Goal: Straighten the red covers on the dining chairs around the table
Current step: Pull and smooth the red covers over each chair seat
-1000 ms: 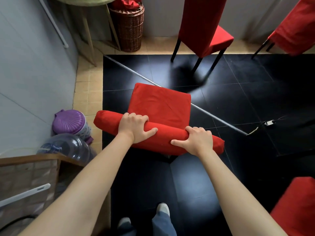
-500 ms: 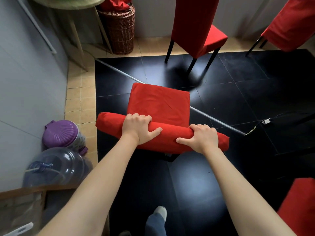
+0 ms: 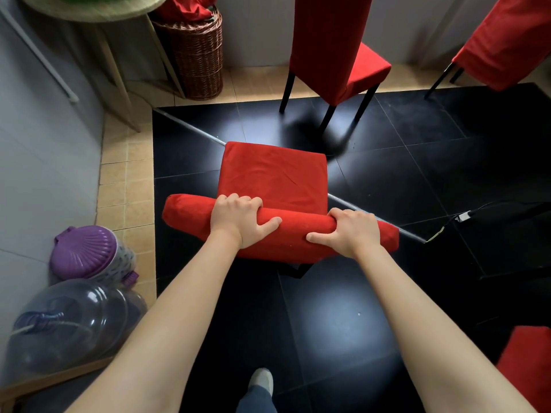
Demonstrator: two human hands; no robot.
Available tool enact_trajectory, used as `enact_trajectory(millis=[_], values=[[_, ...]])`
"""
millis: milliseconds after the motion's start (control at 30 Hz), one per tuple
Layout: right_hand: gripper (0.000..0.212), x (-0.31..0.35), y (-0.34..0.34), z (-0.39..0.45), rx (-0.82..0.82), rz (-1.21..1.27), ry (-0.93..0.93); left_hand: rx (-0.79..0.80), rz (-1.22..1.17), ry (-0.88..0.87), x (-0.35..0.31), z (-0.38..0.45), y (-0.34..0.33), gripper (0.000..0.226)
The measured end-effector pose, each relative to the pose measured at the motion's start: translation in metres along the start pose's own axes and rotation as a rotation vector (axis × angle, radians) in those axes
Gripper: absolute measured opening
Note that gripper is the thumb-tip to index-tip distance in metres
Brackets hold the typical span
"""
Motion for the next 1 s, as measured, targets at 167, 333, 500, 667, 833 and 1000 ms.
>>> enact_trajectory(millis=[167, 333, 500, 667, 833, 1000], values=[[0.088, -0.013, 0.001, 0.006, -0.035, 0.006, 0.028, 0.019, 0.007, 0.026, -0.012, 0.005, -0.004, 0.084], [0.085, -0.027, -0.002, 0.008, -0.066, 0.016, 0.055, 0.016, -0.007, 0.061, -0.025, 0.005, -0.006, 0.082], [0.095, -0.056, -0.005, 0.008, -0.065, -0.006, 0.083, 0.015, -0.008, 0.088, -0.055, 0.004, -0.010, 0.086], [0.095, -0.077, -0.005, 0.008, -0.095, -0.029, 0.127, 0.014, 0.002, 0.124, -0.079, 0.004, -0.012, 0.089], [0.087, -0.099, -0.006, 0.014, -0.118, 0.004, 0.187, 0.030, 0.009, 0.170, -0.102, 0.007, -0.013, 0.084], [0.092, -0.123, -0.007, 0.021, -0.118, 0.006, 0.221, 0.011, 0.025, 0.203, -0.125, 0.013, -0.017, 0.084]])
Point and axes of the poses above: each hand's wrist, its own z-axis towards the middle knuckle, its own y-axis out of the back of the hand, x = y × z, the point moved 4 cm from there along z, towards the middle knuckle, and after that the axes turned 5 degrees about -z, right-handed, at the moved point
